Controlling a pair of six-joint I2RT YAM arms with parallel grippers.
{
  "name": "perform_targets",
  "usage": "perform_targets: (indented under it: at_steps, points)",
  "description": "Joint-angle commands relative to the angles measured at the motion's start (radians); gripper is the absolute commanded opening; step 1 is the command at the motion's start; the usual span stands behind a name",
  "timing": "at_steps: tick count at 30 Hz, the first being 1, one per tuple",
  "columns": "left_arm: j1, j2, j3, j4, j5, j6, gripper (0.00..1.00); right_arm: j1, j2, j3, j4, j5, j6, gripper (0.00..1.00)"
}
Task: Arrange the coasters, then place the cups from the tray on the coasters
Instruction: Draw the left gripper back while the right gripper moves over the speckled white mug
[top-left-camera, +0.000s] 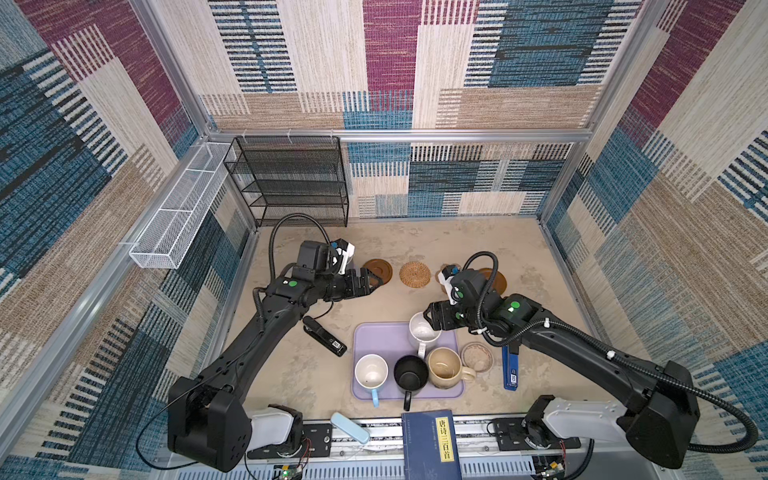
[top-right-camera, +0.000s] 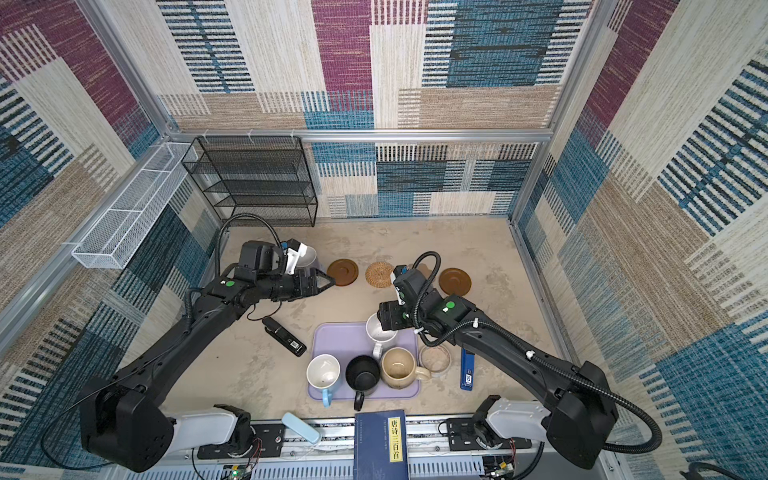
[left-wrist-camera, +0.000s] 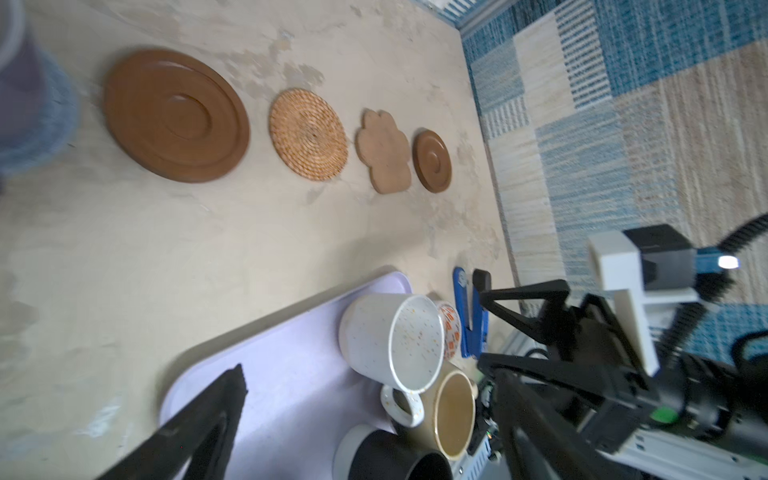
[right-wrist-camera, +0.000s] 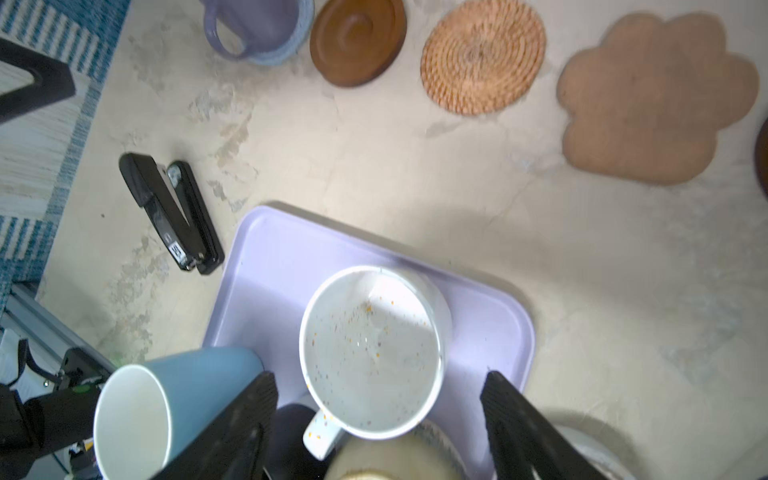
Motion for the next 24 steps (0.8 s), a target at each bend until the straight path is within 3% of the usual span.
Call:
perform_targets:
  at_steps: [1,11,24]
  points:
    - [-0.050,-0.035,-0.048,0.056,0.049,-0.023,0.95,0.043,0.001,-0.013,-0.032,0.007,0.077,0.80]
    - [-0.115,-0.114,-0.191,0.101,0.007,-0.068,0.95,0.149,0.070,-0.005,-0.053,0.044,0.152,0.71]
    - [-0.145,-0.120,-0.248,0.149,-0.010,-0.096,0.94,0.184,0.147,0.009,-0.057,0.090,0.182,0.61]
